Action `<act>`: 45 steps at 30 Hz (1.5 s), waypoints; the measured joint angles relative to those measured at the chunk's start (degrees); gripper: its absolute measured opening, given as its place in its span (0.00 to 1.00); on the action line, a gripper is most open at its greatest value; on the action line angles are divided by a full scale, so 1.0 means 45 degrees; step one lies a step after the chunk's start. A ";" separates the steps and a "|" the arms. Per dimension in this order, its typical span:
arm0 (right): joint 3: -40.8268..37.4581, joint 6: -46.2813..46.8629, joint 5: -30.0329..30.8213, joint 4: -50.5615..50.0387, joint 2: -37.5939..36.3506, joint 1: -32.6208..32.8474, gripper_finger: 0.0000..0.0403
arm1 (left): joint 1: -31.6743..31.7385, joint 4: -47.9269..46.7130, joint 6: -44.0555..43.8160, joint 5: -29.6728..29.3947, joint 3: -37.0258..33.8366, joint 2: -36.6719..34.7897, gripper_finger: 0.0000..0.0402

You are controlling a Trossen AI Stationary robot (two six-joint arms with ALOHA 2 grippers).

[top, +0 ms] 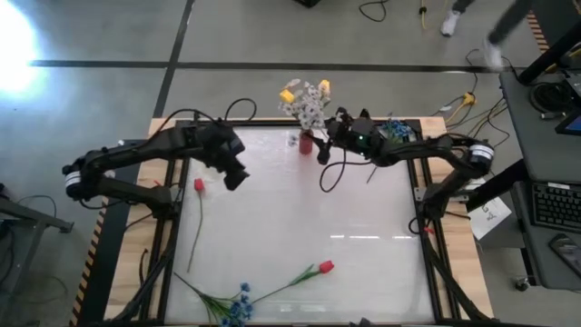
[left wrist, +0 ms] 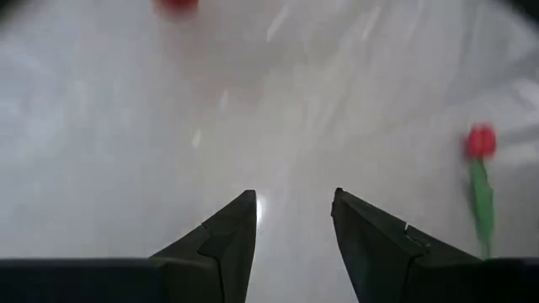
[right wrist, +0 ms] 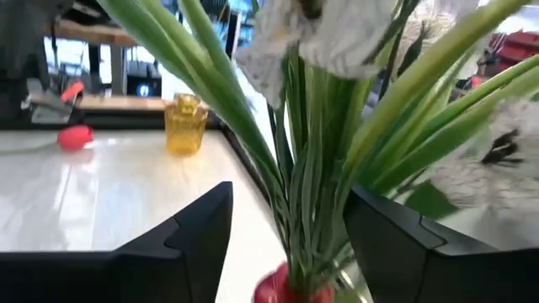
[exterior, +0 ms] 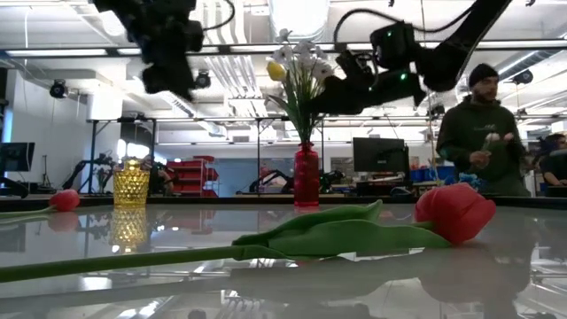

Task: Sort flowers into vase by color
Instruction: Put the white flowers into the red vase, then put the top pink flower into the yellow vase

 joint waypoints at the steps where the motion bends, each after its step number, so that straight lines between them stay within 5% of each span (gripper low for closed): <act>1: 0.0000 -0.0068 -0.0002 -0.0542 -0.0308 0.0000 0.54 | -0.0015 -0.0550 -0.0088 0.0139 0.0067 -0.0055 0.36; 10: 0.0000 -0.0866 0.0832 -0.5657 -0.3184 0.0139 0.56 | -0.0262 -0.4368 -0.1740 0.0368 -0.0709 -0.0379 0.36; 15: 0.0000 -0.0253 0.1967 -0.7572 -0.4705 0.0427 0.56 | -0.0289 -0.5318 -0.4499 0.0367 -0.1764 -0.0326 0.36; 28: 0.0010 0.3199 0.5324 -1.0254 -0.7853 0.2240 0.56 | -0.0266 -0.3834 -0.8633 -0.2635 -0.4812 -0.0258 0.36; 33: 0.0010 0.4553 0.5727 -1.0530 -0.8206 0.2970 0.56 | -0.0276 -0.3035 -0.9396 -0.2907 -0.5683 -0.0229 0.36; 40: 0.0166 0.5644 0.6044 -1.0788 -0.8197 0.3740 0.56 | -0.0270 -0.2048 -1.0702 -0.5291 -0.6337 -0.0004 0.30; 45: 0.0802 0.6100 0.6056 -1.2075 -0.8192 0.4060 0.56 | -0.0280 -0.2086 -1.0698 -0.4857 -0.6214 0.0351 0.21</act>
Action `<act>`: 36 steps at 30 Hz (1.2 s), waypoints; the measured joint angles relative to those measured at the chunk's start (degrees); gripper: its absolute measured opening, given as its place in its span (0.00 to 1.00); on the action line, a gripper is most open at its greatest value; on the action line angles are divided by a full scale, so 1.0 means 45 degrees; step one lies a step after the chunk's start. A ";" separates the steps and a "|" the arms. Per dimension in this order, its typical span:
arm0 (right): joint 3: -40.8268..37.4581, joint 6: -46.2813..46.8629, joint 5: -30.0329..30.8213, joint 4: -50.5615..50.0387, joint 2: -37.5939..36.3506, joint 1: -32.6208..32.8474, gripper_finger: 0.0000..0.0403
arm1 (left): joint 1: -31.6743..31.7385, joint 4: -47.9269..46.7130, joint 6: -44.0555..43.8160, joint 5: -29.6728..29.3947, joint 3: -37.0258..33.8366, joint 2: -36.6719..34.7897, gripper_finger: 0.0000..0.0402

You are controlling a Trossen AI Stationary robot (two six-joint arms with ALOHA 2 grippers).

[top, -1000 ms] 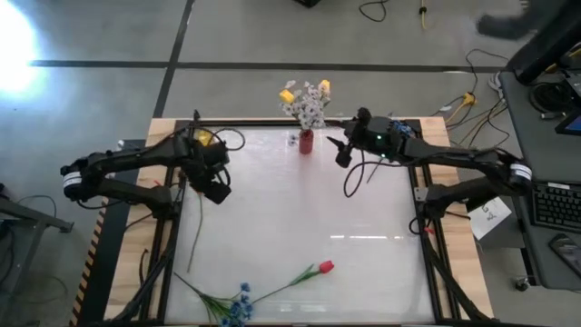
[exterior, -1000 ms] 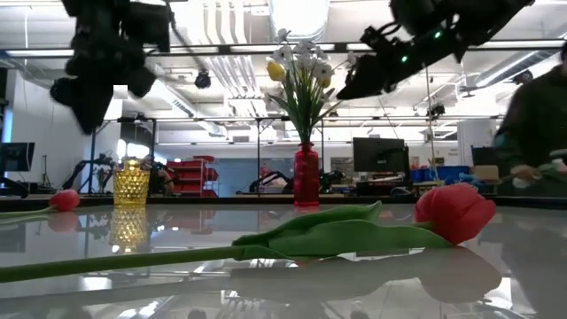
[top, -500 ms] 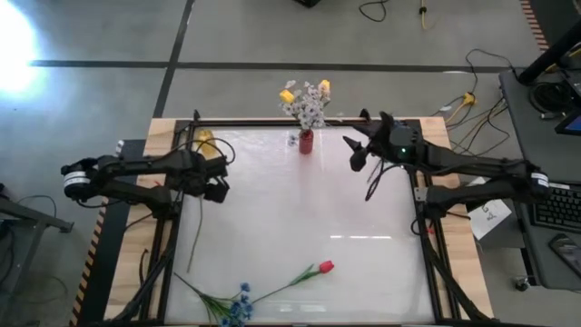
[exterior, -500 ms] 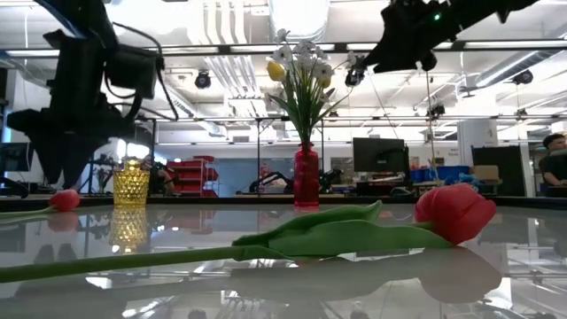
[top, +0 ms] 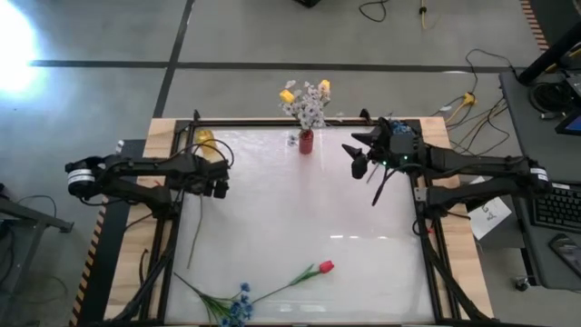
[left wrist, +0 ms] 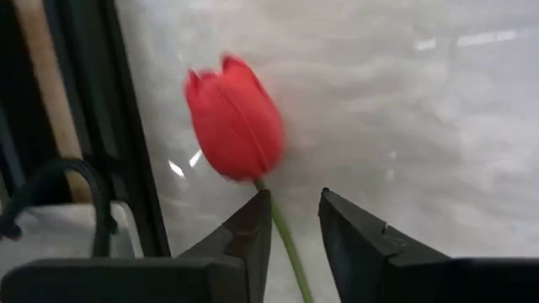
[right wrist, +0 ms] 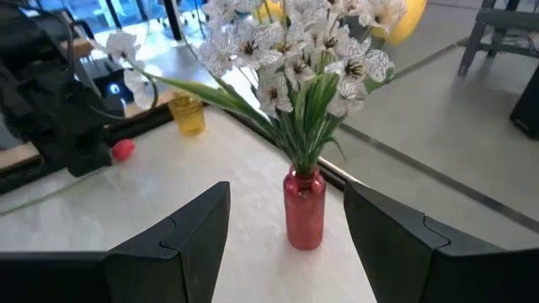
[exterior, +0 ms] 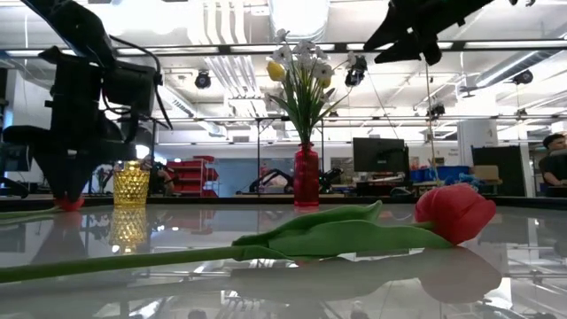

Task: Sort flowers into vase by color
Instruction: Put the top pink flower into the yellow vase

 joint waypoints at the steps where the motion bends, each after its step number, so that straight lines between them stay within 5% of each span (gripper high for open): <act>1: 0.0154 0.0011 0.0094 -0.0279 0.0000 0.0047 0.56 | 0.0002 -0.0036 0.0097 0.0264 0.0022 0.0061 0.20; 9: 0.0780 0.0043 0.0957 -0.1064 0.0010 0.0217 0.56 | 0.0011 -0.0097 -0.0238 0.0176 0.0122 0.0262 0.16; 25: 0.0869 0.0291 0.1275 -0.1313 0.0513 0.0215 0.56 | 0.0423 0.0183 -0.0620 -0.1018 0.0188 0.3750 0.41; 32: 0.0869 0.0296 0.1304 -0.1318 0.0520 0.0215 0.56 | 0.0507 0.0704 -0.0328 -0.1248 0.0117 0.3879 0.40; 36: 0.0869 0.0267 0.1322 -0.1318 0.0520 0.0210 0.56 | 0.0520 0.1193 0.0183 -0.1710 0.0547 0.3619 0.29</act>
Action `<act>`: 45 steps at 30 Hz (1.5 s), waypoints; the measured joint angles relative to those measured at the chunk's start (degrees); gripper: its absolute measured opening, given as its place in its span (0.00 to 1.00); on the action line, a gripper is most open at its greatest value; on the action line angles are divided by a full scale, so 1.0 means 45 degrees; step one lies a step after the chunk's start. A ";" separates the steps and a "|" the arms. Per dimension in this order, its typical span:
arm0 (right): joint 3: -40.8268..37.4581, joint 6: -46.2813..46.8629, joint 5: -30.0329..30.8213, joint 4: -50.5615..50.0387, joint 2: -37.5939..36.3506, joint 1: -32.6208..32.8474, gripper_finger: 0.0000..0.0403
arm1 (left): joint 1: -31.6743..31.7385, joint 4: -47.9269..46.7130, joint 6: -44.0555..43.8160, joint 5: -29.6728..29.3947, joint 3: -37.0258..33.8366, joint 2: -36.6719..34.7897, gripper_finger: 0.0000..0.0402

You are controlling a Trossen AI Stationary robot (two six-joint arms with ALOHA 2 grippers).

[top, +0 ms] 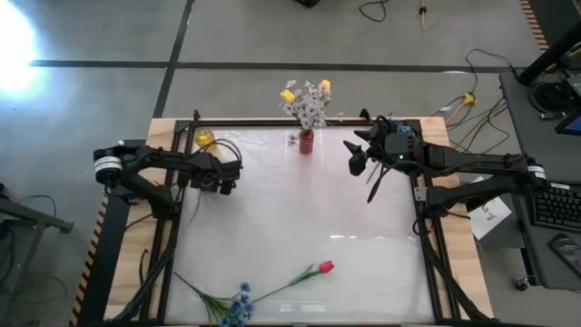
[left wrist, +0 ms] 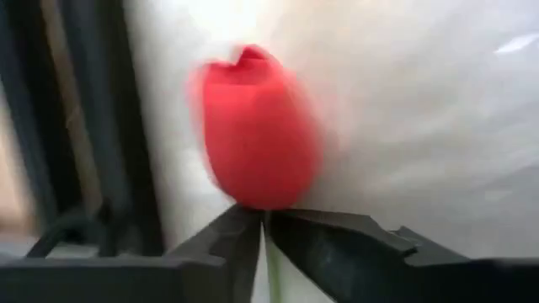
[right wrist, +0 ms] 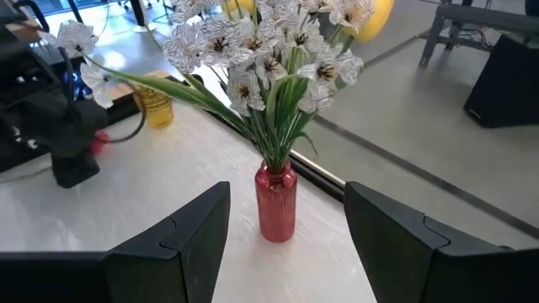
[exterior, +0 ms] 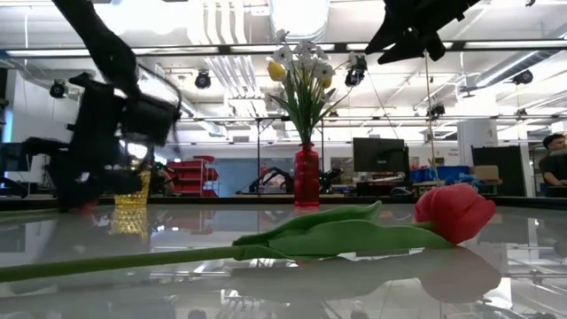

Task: Sort flowers into vase by color
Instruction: Put the top pink flower into the yellow vase

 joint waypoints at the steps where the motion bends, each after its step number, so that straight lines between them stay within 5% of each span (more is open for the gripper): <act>1: 0.0000 -0.0064 0.0046 0.0000 0.0000 0.0002 0.56 | 0.0000 0.0117 0.0090 -0.0084 0.0085 -0.0145 0.25; 6: 0.0000 -0.0112 0.0315 0.0005 0.0000 0.0000 0.56 | 0.0000 0.0613 0.0404 -0.0602 0.0621 -0.1050 0.03; 15: 0.0000 -0.0087 0.0318 0.0002 0.0000 0.0000 0.56 | -0.0010 0.0706 0.2008 -0.2736 0.2713 -0.3338 0.00; 26: 0.0000 -0.0056 0.0331 0.0125 -0.0014 0.0000 0.56 | 0.0817 0.4096 0.7545 -0.8024 0.5263 -0.5005 0.00; 31: 0.0000 0.0383 0.0320 0.0117 -0.0015 0.0005 0.56 | 0.1926 0.5733 1.0987 -0.8546 0.6396 -0.5005 0.00; 38: 0.0000 0.0806 0.0280 0.0112 -0.0015 0.0146 0.56 | 0.2685 0.5720 1.2303 -0.8627 0.8065 -0.5114 0.00; 45: 0.0000 0.0802 0.0294 0.0112 -0.0015 0.0146 0.56 | 0.3189 0.5690 1.2409 -0.8978 0.7890 -0.5301 0.00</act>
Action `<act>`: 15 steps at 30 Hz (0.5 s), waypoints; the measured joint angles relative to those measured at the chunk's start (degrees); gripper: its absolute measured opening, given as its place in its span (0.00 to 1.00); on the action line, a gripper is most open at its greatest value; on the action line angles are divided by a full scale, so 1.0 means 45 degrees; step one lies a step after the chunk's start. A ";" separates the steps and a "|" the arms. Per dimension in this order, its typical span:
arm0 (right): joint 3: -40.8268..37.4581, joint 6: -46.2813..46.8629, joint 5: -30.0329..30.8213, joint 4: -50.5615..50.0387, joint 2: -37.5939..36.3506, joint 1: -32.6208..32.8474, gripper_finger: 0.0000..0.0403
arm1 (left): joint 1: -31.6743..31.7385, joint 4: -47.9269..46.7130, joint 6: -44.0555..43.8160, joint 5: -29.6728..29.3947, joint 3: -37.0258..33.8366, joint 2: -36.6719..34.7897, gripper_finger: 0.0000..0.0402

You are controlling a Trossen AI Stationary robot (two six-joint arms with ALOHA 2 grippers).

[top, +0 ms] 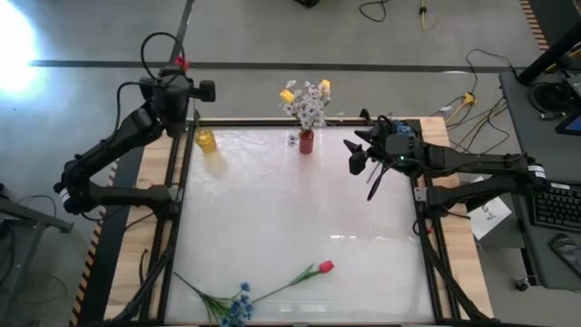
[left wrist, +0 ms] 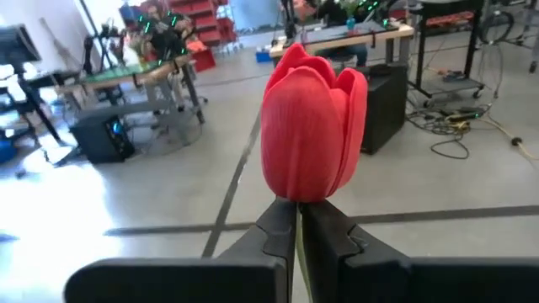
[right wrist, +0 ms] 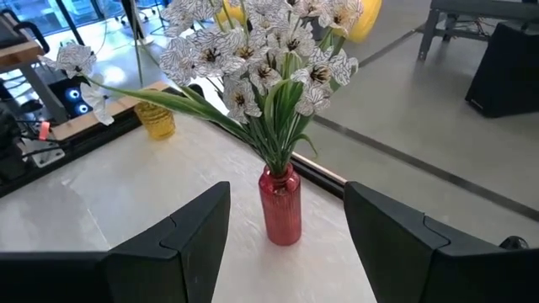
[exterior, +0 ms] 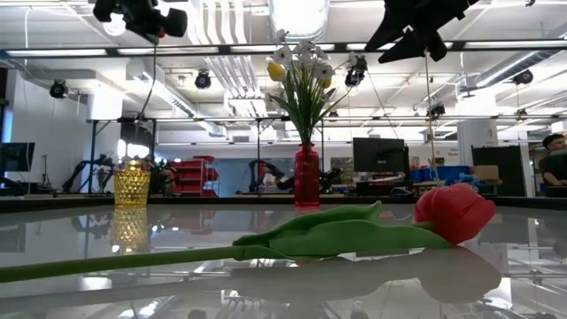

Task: Sort flowers into vase by color
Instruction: Put the top pink flower into the yellow vase

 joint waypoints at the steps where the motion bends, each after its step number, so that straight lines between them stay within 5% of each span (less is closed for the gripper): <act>1: 0.0000 -0.0001 0.0003 0.0000 0.0000 0.0000 0.56 | 0.0055 -0.0001 -0.0227 0.0074 -0.0153 -0.0025 0.00; 15: -0.0005 0.0097 0.0003 0.0000 0.0000 0.0000 0.56 | 0.0337 0.0640 -0.0960 0.0294 -0.1769 -0.0065 0.00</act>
